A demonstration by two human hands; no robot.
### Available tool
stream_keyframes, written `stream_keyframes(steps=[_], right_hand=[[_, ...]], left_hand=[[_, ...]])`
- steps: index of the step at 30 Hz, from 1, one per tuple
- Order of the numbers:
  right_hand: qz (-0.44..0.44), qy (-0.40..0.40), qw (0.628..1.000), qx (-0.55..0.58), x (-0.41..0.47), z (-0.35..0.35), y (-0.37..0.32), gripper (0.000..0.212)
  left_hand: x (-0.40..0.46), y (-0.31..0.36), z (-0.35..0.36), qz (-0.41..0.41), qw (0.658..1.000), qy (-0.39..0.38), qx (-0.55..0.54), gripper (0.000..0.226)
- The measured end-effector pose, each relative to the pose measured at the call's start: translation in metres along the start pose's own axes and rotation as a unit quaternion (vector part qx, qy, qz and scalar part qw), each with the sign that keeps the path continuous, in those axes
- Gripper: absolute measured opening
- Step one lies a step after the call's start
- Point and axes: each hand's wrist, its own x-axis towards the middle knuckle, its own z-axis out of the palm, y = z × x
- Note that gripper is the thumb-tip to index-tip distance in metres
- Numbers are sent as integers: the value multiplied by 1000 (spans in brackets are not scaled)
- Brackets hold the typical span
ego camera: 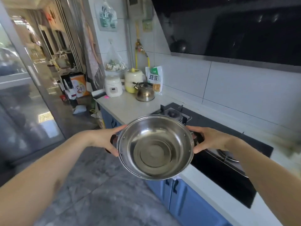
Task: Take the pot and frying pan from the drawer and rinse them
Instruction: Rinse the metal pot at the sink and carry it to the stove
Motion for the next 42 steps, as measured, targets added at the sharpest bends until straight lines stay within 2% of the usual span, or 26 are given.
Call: stream_keyframes(steps=[9,15,24,28,36,42], right_hand=[[6,-17,999,-42,158,-100,14,95],[2,-25,999,-41,252,-117,18,91],[15,-13,999,-34,417,-125,15,90],[24,-14,1000,-5,475,-117,22,93],[77,31,996,32,546,-102,47,100],[89,29,995,19,566,-95,55,103]], left_hand=[[141,-21,-91,-5,999,7,-46,120],[211,-59,-144,-12,999,0,-42,130],[331,-153,-247,4,998,-21,-55,117],[380,-188,-286,-13,999,-23,-29,124],[457,-234,-306,8,998,-50,-25,123],[486,-246,-299,39,997,-59,-37,125]])
